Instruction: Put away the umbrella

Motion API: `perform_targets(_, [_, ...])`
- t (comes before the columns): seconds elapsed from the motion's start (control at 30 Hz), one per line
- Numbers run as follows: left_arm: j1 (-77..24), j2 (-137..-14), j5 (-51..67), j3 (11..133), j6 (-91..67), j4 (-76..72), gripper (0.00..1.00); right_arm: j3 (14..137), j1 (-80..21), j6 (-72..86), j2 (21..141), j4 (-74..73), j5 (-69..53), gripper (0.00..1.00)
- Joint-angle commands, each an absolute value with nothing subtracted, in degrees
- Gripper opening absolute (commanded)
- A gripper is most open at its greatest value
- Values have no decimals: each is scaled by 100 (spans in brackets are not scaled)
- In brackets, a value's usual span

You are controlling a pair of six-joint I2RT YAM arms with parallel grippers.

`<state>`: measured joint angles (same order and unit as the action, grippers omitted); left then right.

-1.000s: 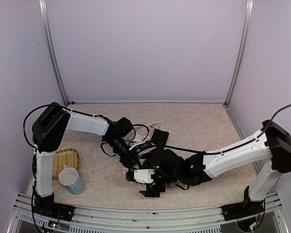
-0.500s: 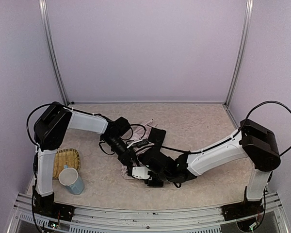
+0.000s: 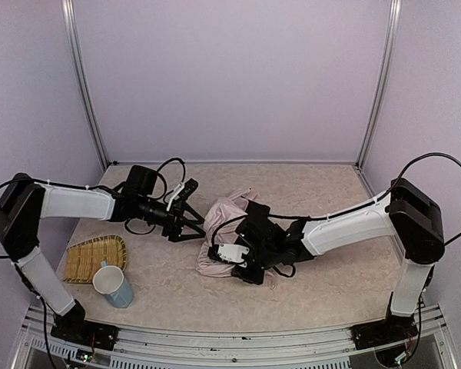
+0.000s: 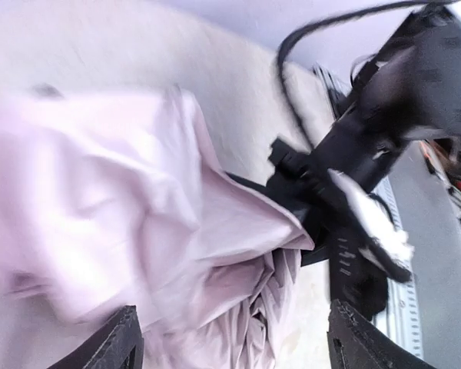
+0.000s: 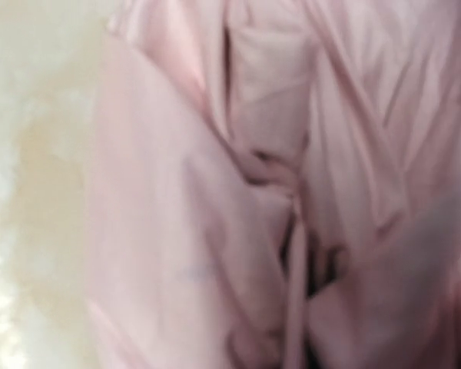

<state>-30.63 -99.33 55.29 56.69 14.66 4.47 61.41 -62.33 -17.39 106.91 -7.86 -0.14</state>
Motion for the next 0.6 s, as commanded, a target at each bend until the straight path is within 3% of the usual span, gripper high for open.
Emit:
perform_targets(0.0, [-2917,-8690,5111,4479,977,-2370,80,6332,-5991,-1045,10732,-1980,-1823,8])
perform_targets(0.1, [-3146,-7968,4660,4096,1627,-2100,76,6536,-5746,-785,10750,-2287,-2924,4])
perform_targets(0.23, [-4211,-7459,3481,4194,3544,-301,72,6837,-5415,-550,10938,-2719,-4426,1])
perform_targets(0.33, [-4626,-7578,3472,4446,4039,755,74,6923,-5223,-442,11142,-2794,-5453,1])
perform_targets(0.57, [-5281,-8110,2472,4562,4667,1398,80,7297,-4858,-557,12027,-2974,-6130,1])
